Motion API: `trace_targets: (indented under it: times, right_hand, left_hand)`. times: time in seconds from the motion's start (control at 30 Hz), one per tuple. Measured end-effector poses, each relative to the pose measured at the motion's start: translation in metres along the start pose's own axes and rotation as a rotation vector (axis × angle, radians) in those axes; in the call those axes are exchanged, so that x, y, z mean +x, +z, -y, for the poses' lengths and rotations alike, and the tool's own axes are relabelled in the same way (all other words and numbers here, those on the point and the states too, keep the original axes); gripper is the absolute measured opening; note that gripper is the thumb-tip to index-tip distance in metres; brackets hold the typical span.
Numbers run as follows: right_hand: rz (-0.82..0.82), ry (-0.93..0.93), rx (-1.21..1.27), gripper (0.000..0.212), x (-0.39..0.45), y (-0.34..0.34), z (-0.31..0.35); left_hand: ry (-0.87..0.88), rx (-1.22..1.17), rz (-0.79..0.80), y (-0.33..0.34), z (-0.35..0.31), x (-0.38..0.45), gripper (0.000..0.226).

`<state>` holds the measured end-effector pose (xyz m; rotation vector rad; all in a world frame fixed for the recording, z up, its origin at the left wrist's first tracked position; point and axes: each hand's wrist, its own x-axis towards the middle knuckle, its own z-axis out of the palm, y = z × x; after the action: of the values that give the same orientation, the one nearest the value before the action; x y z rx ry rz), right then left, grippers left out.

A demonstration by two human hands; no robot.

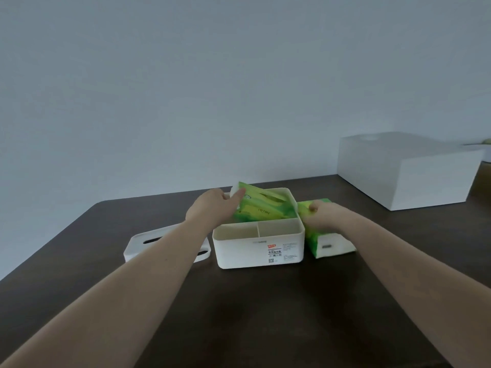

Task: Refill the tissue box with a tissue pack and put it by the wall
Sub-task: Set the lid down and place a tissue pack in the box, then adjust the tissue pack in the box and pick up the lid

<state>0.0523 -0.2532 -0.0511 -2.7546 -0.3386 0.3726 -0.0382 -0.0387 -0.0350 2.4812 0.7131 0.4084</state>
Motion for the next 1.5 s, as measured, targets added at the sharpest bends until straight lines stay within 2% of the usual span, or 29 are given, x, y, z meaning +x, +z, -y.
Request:
trace_targets:
  times: [0.1,0.13,0.23,0.27,0.37,0.47,0.6,0.73,0.83,0.93,1.1,1.2,1.3,1.4,1.5]
  right_hand:
    - [0.061,0.056,-0.079,0.103,0.002,0.002,-0.003]
    - [0.043,0.072,-0.097,0.104,0.004,0.006,-0.004]
    - [-0.075,0.105,-0.092,0.089,0.007,0.013,-0.003]
    - [-0.103,0.107,-0.079,0.087,0.009,0.014,-0.003]
    - [-0.16,0.117,0.008,0.084,0.014,0.006,-0.005]
    - [-0.304,0.121,0.105,0.076,0.017,-0.007,-0.005]
    - [-0.497,-0.041,0.235,0.072,0.018,-0.024,0.004]
    - [-0.592,-0.274,0.247,0.08,0.014,-0.033,0.019]
    - [-0.55,-0.475,0.187,0.084,0.012,-0.035,0.026]
    - [-0.451,-0.63,0.04,0.086,0.013,-0.035,0.033]
    - [-0.338,-0.735,-0.165,0.08,0.016,-0.039,0.047]
    - [-0.295,-0.785,-0.265,0.078,0.021,-0.037,0.055]
    - [-0.238,-0.828,-0.352,0.077,0.029,-0.032,0.062]
    - [-0.192,-0.871,-0.316,0.074,0.035,-0.027,0.065]
    - [-0.097,-0.877,-0.131,0.055,0.036,-0.026,0.062]
  left_hand:
    - [-0.019,0.14,-0.007,0.008,-0.009,0.006,0.064]
    - [-0.019,0.162,-0.005,0.009,-0.011,0.008,0.057]
    - [-0.032,0.139,0.035,0.013,-0.017,0.011,0.012]
    - [-0.036,0.111,0.037,0.013,-0.018,0.013,0.007]
    - [-0.026,-0.114,-0.06,0.007,-0.02,0.027,0.007]
    - [-0.041,-0.406,-0.238,-0.007,-0.021,0.04,0.01]
    - [-0.07,-0.499,-0.433,-0.022,-0.013,0.059,0.021]
    - [-0.092,-0.464,-0.501,-0.022,0.003,0.073,0.017]
    - [-0.115,-0.434,-0.505,-0.02,0.019,0.083,0.018]
    - [-0.169,-0.497,-0.44,-0.016,0.038,0.098,0.021]
    - [-0.289,-0.521,-0.214,-0.003,0.064,0.116,0.027]
    - [-0.321,-0.537,-0.194,0.005,0.075,0.124,0.027]
    - [-0.341,-0.581,-0.191,0.009,0.079,0.125,0.016]
    - [-0.371,-0.481,-0.231,0.011,0.08,0.121,0.028]
    - [-0.362,-0.372,-0.234,0.007,0.079,0.114,0.034]
